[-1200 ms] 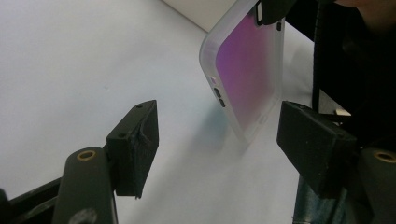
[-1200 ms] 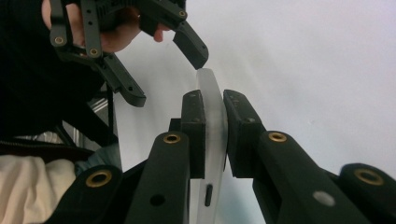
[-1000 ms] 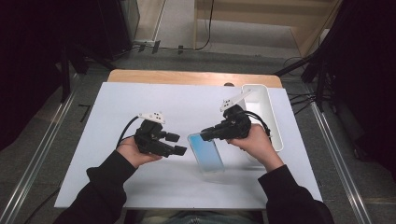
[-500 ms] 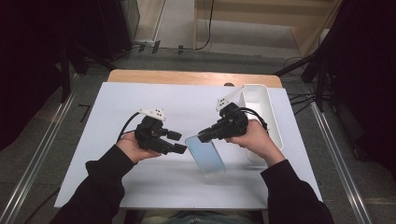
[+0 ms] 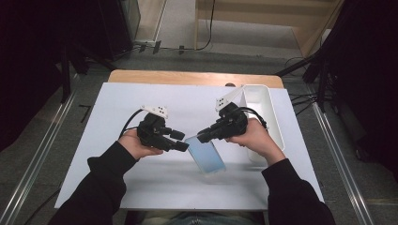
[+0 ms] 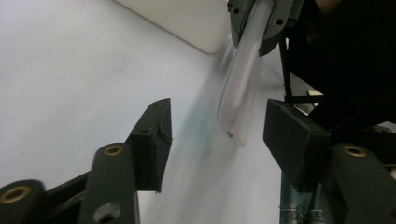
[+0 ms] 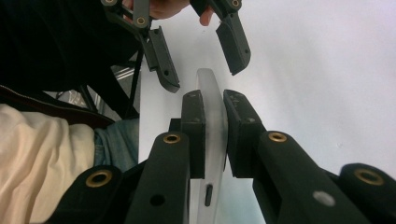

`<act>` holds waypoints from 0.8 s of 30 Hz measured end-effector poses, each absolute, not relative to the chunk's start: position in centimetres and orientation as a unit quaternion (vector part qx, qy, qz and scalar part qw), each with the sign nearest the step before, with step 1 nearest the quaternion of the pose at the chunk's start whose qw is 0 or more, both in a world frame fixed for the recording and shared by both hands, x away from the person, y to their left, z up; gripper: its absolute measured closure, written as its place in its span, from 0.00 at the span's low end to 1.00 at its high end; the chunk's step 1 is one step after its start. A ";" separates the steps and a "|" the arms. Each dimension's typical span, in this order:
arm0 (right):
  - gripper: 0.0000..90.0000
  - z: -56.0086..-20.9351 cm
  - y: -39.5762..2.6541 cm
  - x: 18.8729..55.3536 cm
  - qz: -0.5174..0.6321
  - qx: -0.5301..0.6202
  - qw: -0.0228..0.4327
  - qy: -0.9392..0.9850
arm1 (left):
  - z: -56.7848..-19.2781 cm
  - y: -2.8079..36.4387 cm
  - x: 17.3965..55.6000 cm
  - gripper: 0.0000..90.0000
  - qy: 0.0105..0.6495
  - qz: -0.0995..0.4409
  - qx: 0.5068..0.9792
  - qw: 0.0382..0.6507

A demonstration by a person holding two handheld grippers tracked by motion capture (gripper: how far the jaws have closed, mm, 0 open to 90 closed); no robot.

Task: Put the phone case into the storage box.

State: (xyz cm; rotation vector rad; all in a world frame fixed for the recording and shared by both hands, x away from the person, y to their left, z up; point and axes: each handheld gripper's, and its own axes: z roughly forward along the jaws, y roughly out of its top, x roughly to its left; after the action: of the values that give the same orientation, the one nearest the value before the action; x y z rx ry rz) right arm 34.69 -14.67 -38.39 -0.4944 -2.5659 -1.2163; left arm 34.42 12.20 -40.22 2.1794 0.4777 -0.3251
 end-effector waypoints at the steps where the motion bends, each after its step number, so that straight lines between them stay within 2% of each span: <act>1: 0.86 -38.4 -14.6 34.7 -0.419 -0.170 0.130 -0.883 | -40.2 12.1 34.4 0.48 0.191 -0.132 0.874 0.427; 24: 0.86 -38.6 -13.5 34.5 -0.413 -0.152 0.148 -0.886 | -40.4 10.9 34.6 0.74 0.150 -0.150 0.890 0.403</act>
State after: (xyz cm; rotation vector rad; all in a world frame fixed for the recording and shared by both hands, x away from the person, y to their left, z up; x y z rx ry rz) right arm 34.52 -13.51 -38.61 -0.4375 -2.5481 -1.1866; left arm 34.55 10.87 -40.44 2.2494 0.3788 -0.3778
